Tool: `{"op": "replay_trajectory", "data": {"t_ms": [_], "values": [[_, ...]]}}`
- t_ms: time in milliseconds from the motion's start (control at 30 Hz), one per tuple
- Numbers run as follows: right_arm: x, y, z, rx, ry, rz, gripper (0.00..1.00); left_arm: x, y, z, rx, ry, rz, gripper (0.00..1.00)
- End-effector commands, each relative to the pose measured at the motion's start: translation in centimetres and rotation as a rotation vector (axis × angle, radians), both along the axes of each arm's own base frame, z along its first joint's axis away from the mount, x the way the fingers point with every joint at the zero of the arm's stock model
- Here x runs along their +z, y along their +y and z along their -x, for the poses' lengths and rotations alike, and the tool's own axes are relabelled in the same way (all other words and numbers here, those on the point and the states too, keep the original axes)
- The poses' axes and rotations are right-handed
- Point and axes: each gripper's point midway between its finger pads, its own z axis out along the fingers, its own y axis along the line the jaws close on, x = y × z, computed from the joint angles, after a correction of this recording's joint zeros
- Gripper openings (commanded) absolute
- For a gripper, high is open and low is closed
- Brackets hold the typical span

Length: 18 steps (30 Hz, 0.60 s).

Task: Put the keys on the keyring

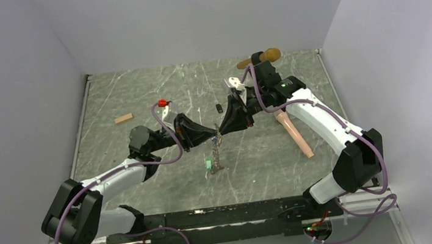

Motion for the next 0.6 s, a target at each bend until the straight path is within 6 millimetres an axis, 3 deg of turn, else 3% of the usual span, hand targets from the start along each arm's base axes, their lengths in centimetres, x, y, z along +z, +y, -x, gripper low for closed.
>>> {"op": "replay_trajectory", "data": {"t_ms": [0,367,567], "values": [[1.08,0.29,0.63,0.036,-0.014,-0.054,0.2,2.6,0.41,0.0,0.045,-0.107,0.058,0.0],[0.89,0.63,0.69,0.038,0.003,-0.05,0.14,2.79,0.34,0.04,0.039,-0.11,0.059,0.0],[1.21,0.68,0.82,0.047,0.023,-0.062,0.2,2.44,0.14,0.23,0.018,-0.102,0.049,0.0]]}}
